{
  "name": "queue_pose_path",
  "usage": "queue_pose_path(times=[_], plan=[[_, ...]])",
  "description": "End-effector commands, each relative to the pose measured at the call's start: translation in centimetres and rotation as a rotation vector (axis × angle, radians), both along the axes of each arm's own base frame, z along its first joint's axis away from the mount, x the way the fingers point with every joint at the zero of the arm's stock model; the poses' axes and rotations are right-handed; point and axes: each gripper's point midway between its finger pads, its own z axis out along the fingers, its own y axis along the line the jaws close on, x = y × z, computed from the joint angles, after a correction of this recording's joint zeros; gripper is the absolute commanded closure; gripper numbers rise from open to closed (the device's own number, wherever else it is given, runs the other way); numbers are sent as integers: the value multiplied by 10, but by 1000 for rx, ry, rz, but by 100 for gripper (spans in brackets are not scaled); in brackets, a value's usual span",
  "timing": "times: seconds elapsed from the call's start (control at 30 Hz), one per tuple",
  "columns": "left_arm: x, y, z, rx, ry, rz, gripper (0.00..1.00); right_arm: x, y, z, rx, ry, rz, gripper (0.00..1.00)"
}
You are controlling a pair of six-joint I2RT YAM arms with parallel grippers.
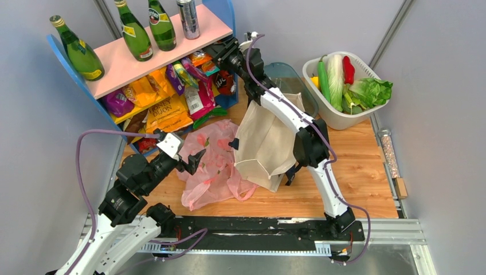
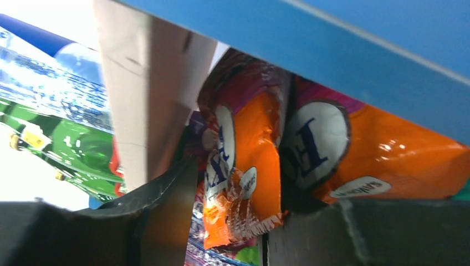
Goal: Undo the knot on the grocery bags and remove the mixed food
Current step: Place the fake candies on the shelf.
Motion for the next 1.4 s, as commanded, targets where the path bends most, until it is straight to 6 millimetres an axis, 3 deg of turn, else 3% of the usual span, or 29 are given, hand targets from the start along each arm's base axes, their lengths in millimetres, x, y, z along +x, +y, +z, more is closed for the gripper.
queue_pose_path(times=[0.0, 0.37, 0.53, 0.73, 1.03, 1.37], plan=[[1, -1, 1, 8, -11, -10, 0, -26, -12, 59, 72, -118, -25, 56], [0, -1, 2, 7, -14, -11, 0, -40, -19, 59, 65, -122, -39, 43], [0, -1, 2, 8, -14, -11, 0, -43, -25, 45, 42, -76, -60, 35], [0, -1, 3, 5, -14, -13, 0, -47, -30, 35, 39, -48, -71, 34], [0, -2, 2, 7, -11, -14, 0, -51, -38, 25, 36, -22, -88, 41], [0, -1, 3, -4, -10, -5, 0, -80, -61, 34, 5, -87, -126, 31]])
